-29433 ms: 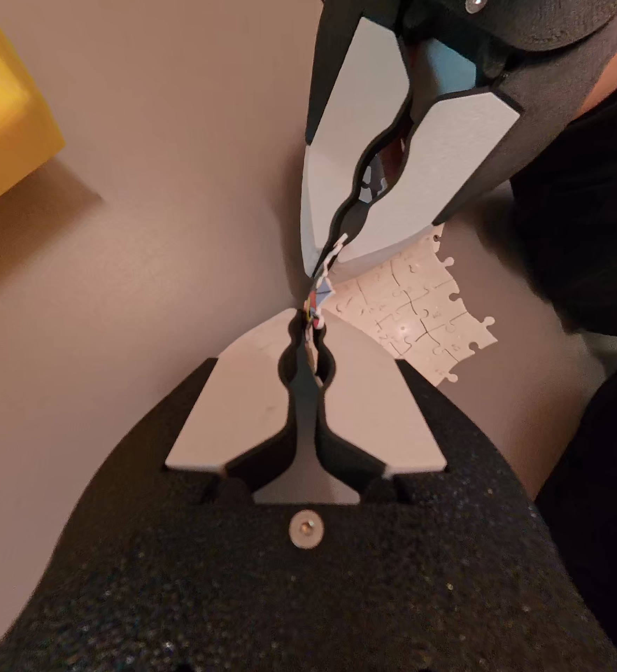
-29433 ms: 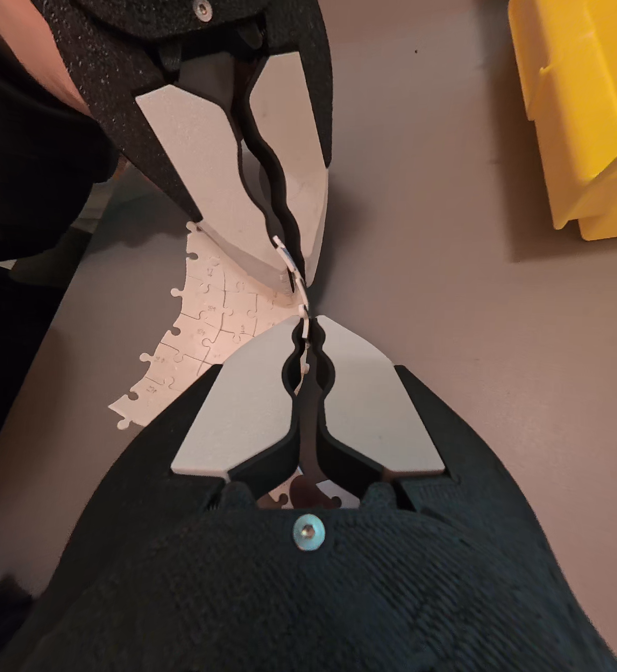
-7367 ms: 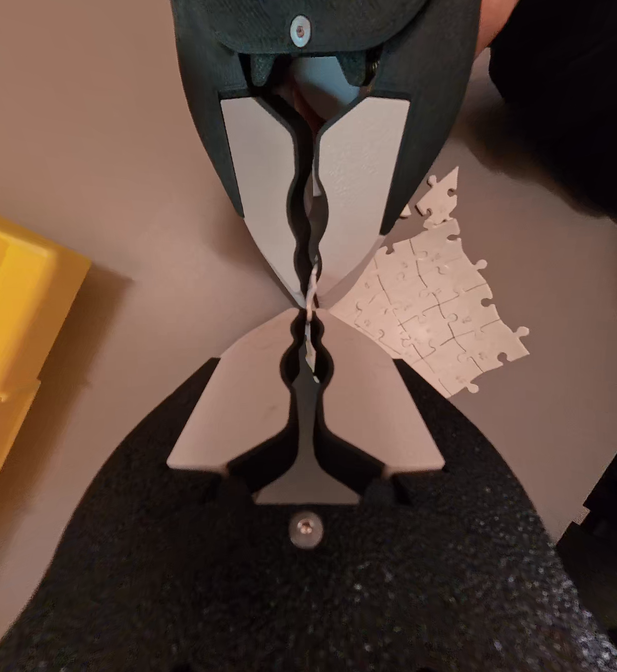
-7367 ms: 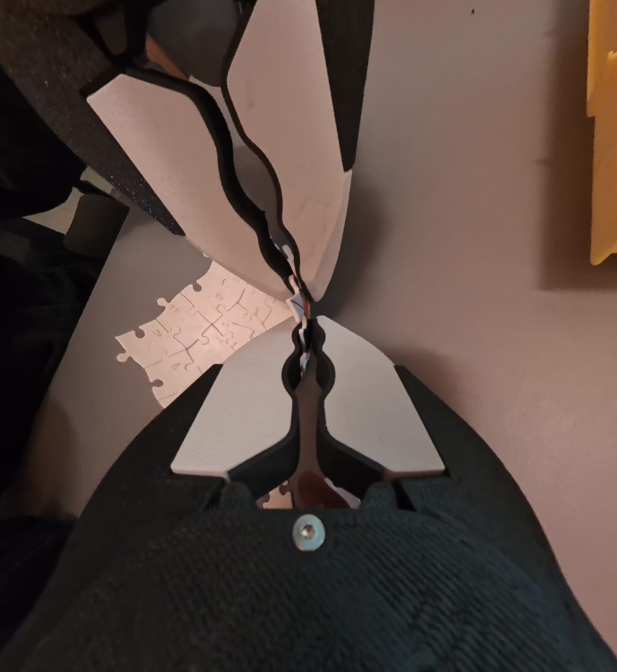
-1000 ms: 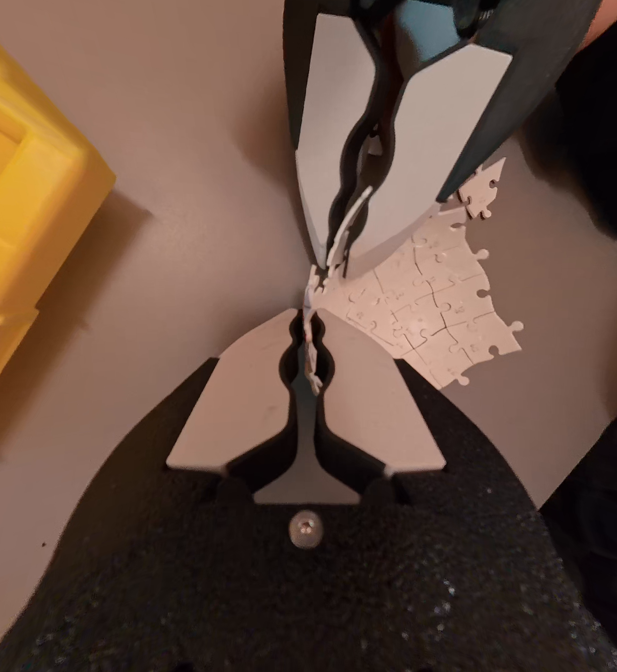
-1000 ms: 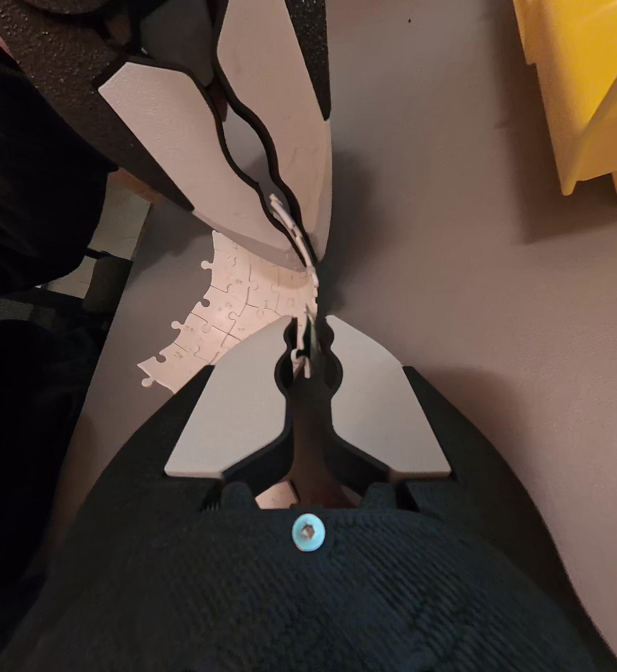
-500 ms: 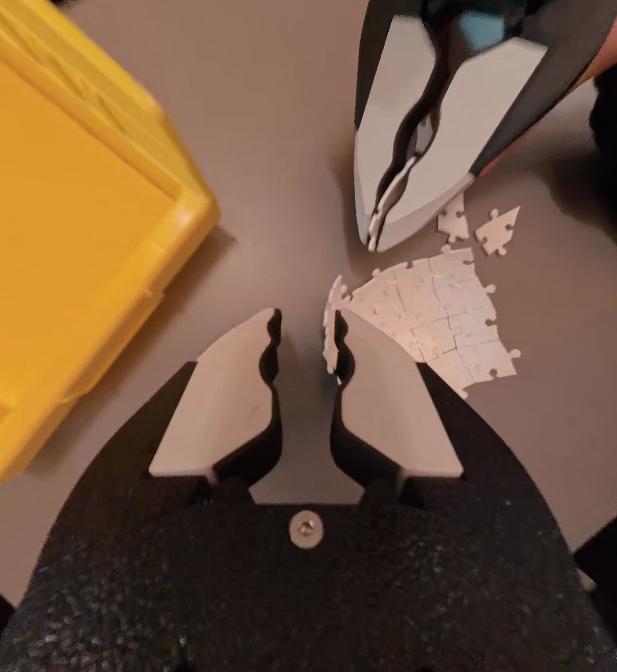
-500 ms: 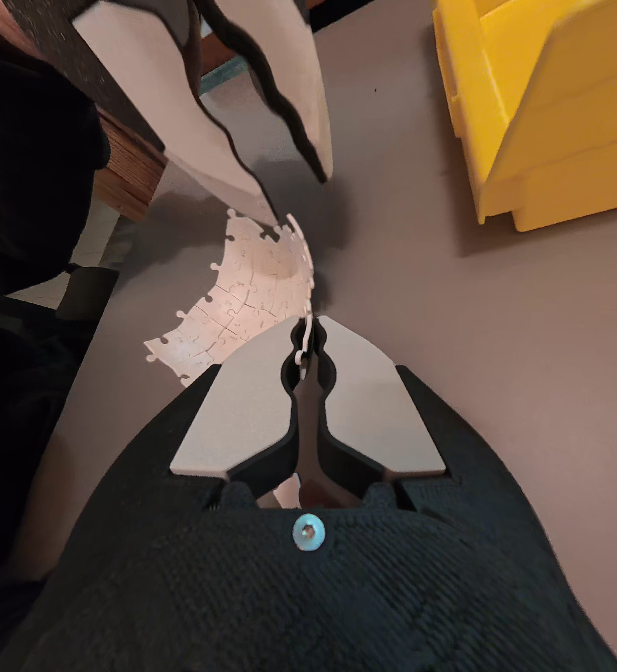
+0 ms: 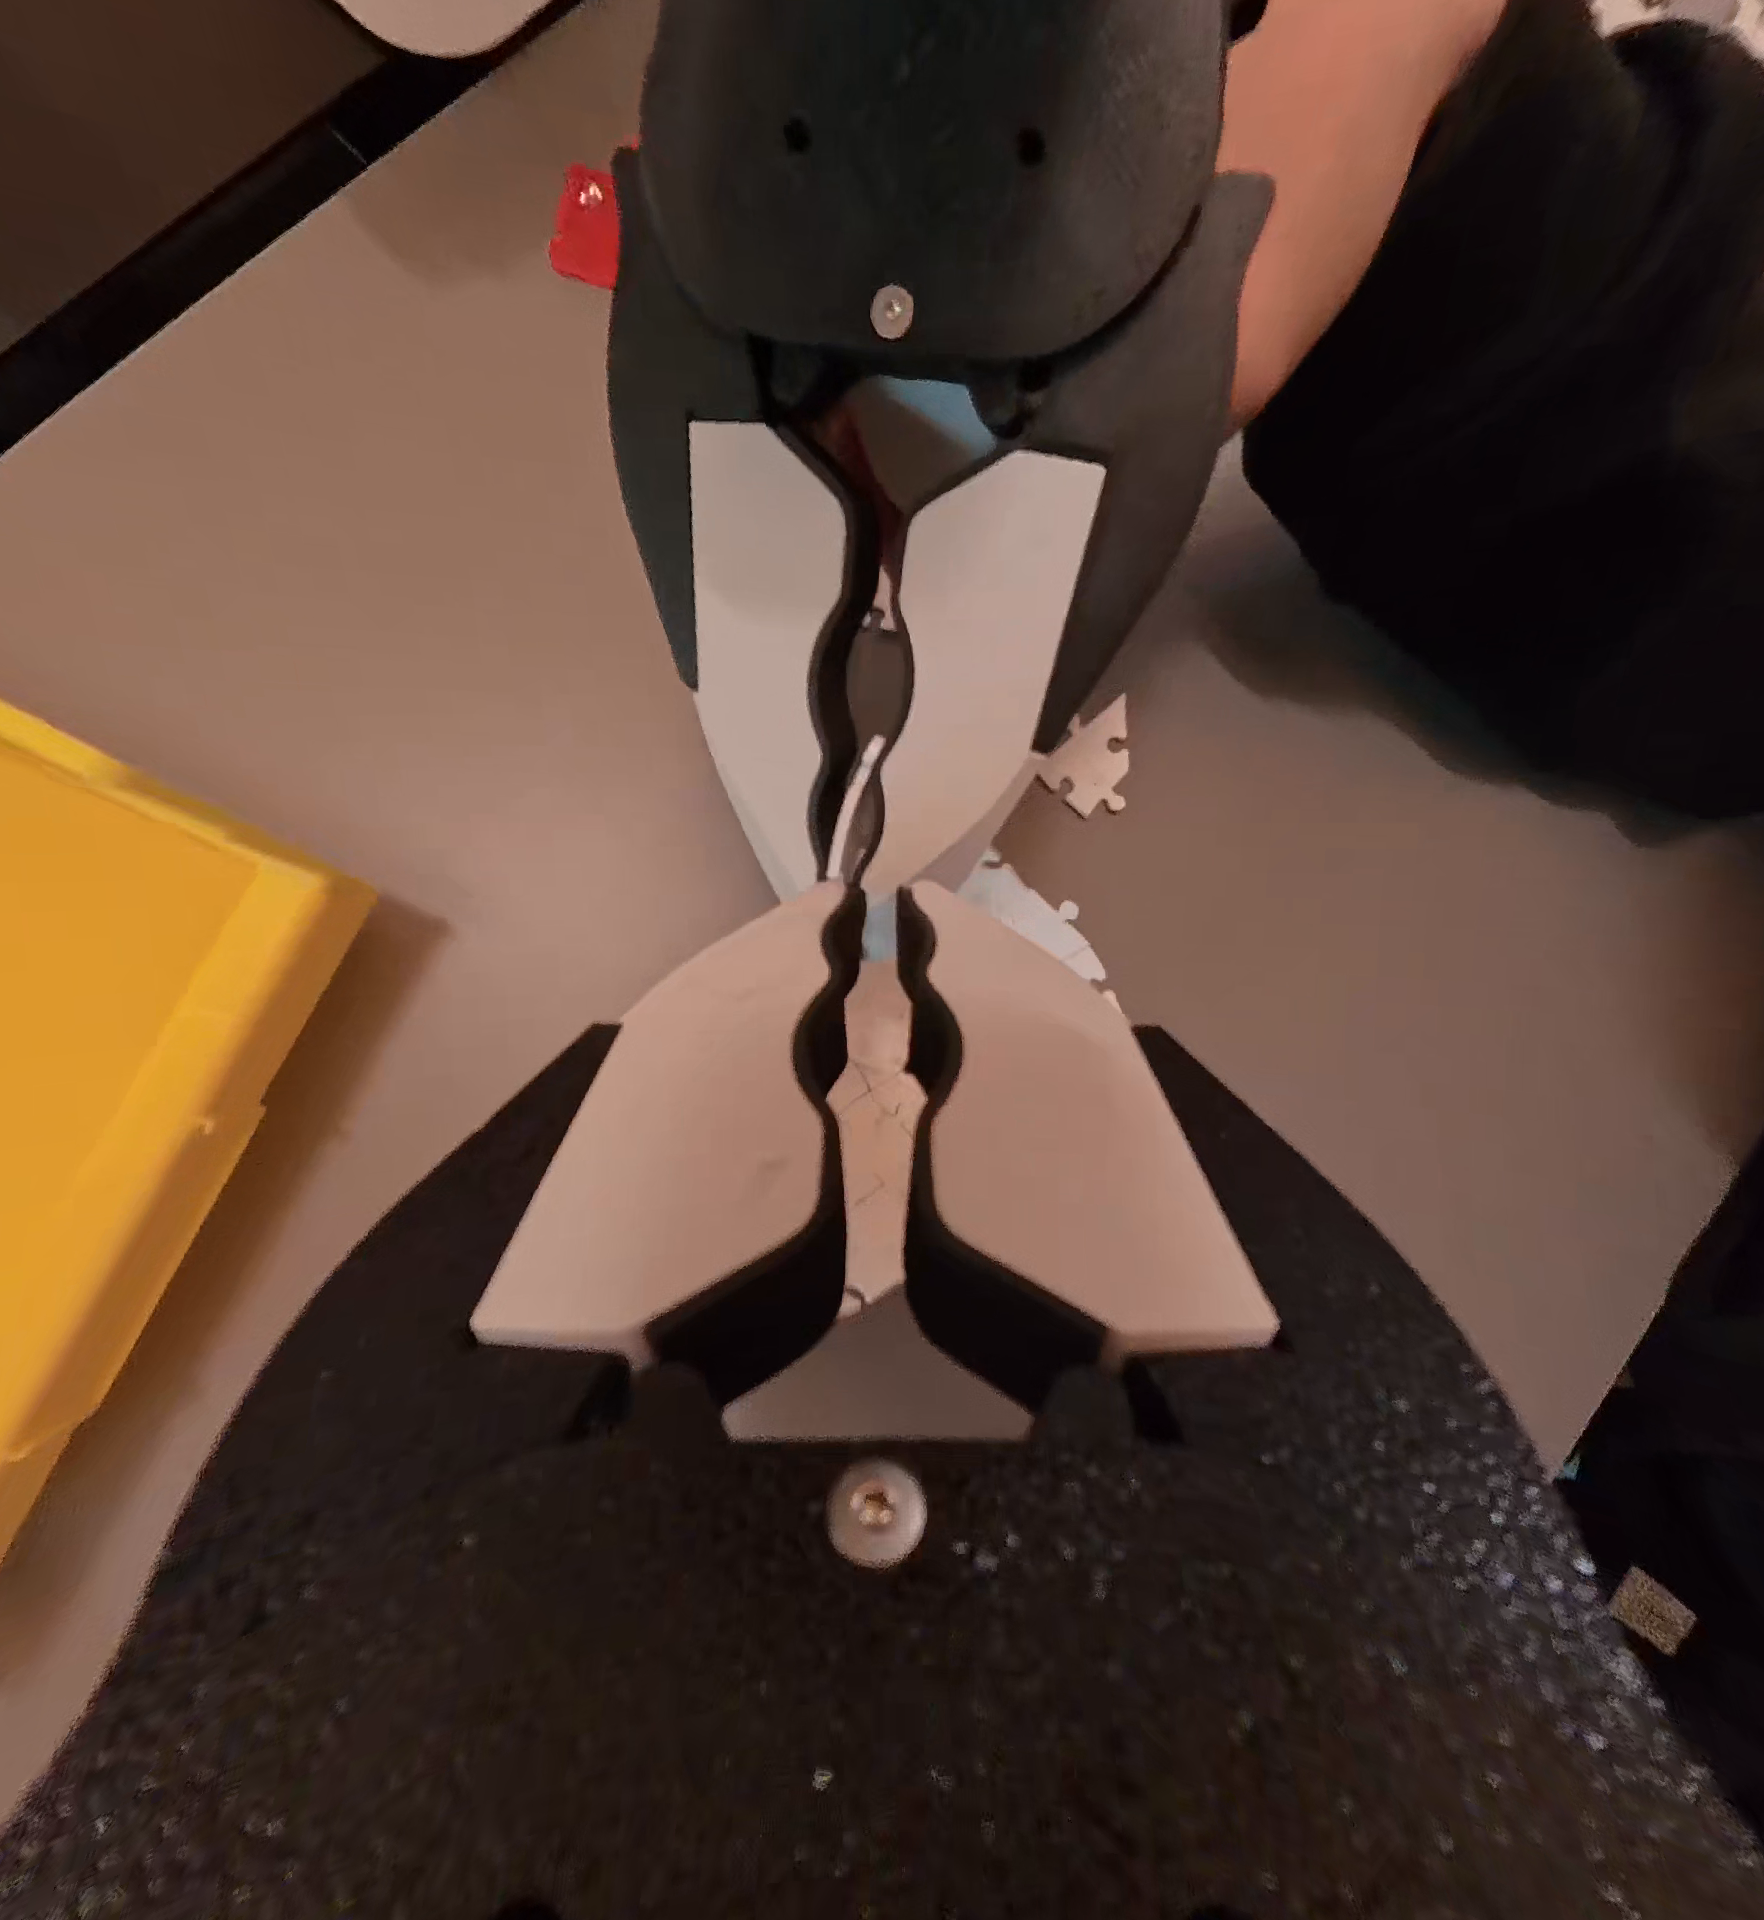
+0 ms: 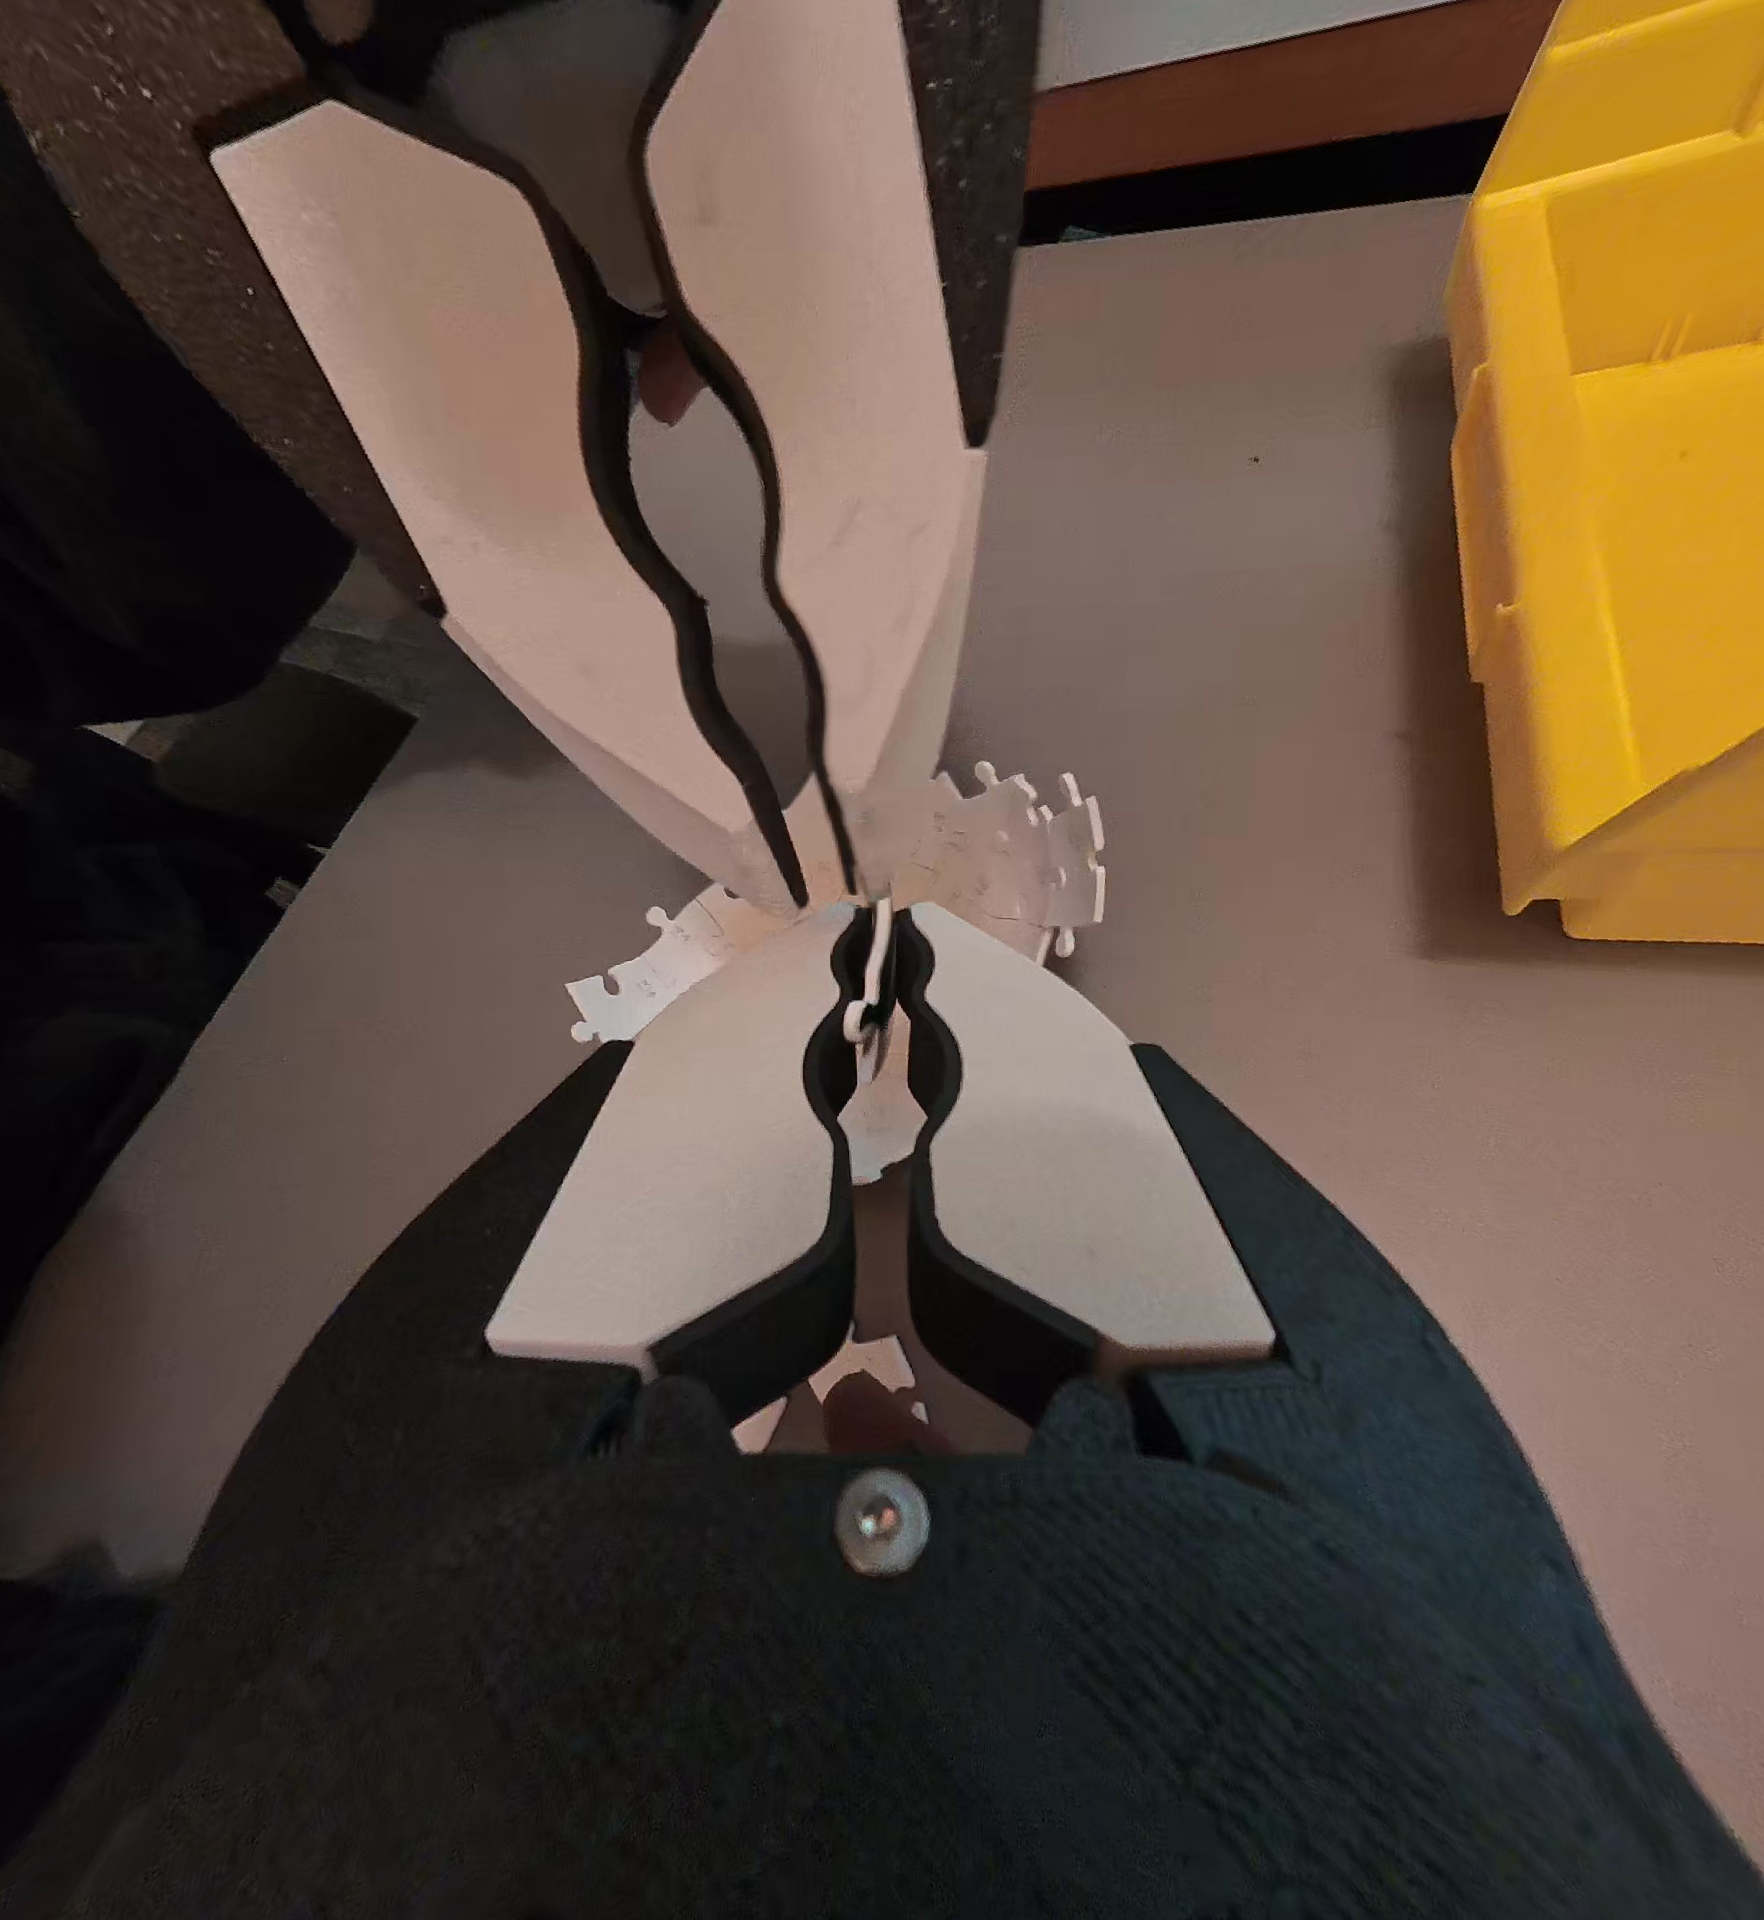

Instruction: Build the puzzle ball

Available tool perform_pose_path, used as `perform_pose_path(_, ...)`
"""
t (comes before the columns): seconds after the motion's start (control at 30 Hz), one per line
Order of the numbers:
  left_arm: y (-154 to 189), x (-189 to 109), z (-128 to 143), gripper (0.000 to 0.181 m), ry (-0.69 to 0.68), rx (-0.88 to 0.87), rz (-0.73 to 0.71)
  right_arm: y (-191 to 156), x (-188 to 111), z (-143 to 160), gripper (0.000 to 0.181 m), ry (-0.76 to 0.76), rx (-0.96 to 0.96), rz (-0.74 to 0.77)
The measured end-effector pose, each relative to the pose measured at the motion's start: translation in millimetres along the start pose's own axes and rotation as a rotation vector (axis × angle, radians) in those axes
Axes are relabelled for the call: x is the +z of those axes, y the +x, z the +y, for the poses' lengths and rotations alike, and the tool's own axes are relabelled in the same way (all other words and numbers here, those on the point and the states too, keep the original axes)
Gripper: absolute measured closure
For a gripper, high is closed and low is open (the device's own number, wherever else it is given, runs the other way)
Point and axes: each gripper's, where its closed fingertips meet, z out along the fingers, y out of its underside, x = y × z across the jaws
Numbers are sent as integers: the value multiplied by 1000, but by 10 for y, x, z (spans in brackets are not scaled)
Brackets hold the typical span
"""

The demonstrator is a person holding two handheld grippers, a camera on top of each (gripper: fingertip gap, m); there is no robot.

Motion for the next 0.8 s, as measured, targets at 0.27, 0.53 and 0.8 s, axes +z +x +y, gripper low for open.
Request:
perform_pose_path(0.27, -71, -41, 34, 177, -23, 11, -71, -39, -91, -96, 177, 79, -17, -27)
perform_pose_path(0.53, 0, -59, -1, 178, -25, 75, -79, -87, -77, -75, 177, 53, -48, -38)
perform_pose_path(0.8, 9, -93, -74, 180, 85, -42, -98, -106, -118, -132, 177, 78, -53, -28)
